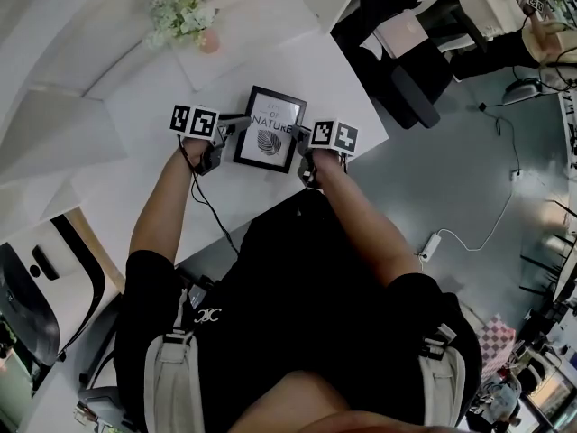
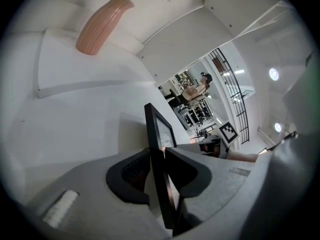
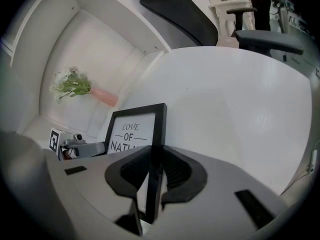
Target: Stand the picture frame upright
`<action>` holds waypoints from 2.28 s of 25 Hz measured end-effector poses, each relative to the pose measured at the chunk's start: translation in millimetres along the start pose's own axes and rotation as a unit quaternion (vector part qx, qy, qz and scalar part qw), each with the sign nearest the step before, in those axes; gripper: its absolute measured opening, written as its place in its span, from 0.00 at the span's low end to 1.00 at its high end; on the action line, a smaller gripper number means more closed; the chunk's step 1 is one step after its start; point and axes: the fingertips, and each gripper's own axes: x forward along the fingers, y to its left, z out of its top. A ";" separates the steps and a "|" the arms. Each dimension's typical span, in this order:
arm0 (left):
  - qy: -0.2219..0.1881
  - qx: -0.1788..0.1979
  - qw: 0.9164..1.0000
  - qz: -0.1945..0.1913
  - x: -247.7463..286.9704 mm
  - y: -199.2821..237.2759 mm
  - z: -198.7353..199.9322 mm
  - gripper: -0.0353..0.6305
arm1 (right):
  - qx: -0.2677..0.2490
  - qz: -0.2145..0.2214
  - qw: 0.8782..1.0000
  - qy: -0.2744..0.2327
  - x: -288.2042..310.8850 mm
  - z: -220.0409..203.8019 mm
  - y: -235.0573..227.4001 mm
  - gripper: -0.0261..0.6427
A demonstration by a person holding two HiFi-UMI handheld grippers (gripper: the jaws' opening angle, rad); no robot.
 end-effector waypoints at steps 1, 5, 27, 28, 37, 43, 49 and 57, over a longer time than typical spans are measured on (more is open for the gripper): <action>-0.002 -0.003 1.000 0.001 -0.1 0.8 0.2 0.21 | -0.003 0.000 1.000 0.000 0.8 0.8 0.3 0.15; -0.006 -0.007 1.000 0.010 -1.0 -3.0 -1.8 0.20 | -0.010 0.005 1.000 -0.002 0.2 -2.1 -0.8 0.15; -0.246 0.232 0.928 0.155 -84.2 -162.4 71.0 0.19 | -0.383 0.093 0.888 -0.236 -169.0 107.7 123.2 0.15; -0.259 0.243 0.920 0.164 -89.8 -171.9 73.7 0.19 | -0.397 0.098 0.877 -0.251 -179.0 110.8 130.9 0.15; -0.361 0.303 0.840 0.269 -128.6 -235.2 69.6 0.19 | -0.492 0.137 0.788 -0.344 -242.0 112.2 179.4 0.15; -0.381 0.289 0.824 0.305 -131.2 -238.5 54.8 0.19 | -0.506 0.156 0.778 -0.337 -242.3 102.8 182.0 0.15; -0.389 0.276 0.815 0.329 -124.2 -244.9 43.2 0.19 | -0.520 0.174 0.768 -0.330 -247.3 97.3 176.4 0.15; -0.405 0.247 0.806 0.354 -115.9 -250.2 23.3 0.19 | -0.538 0.194 0.760 -0.309 -246.8 89.0 170.8 0.15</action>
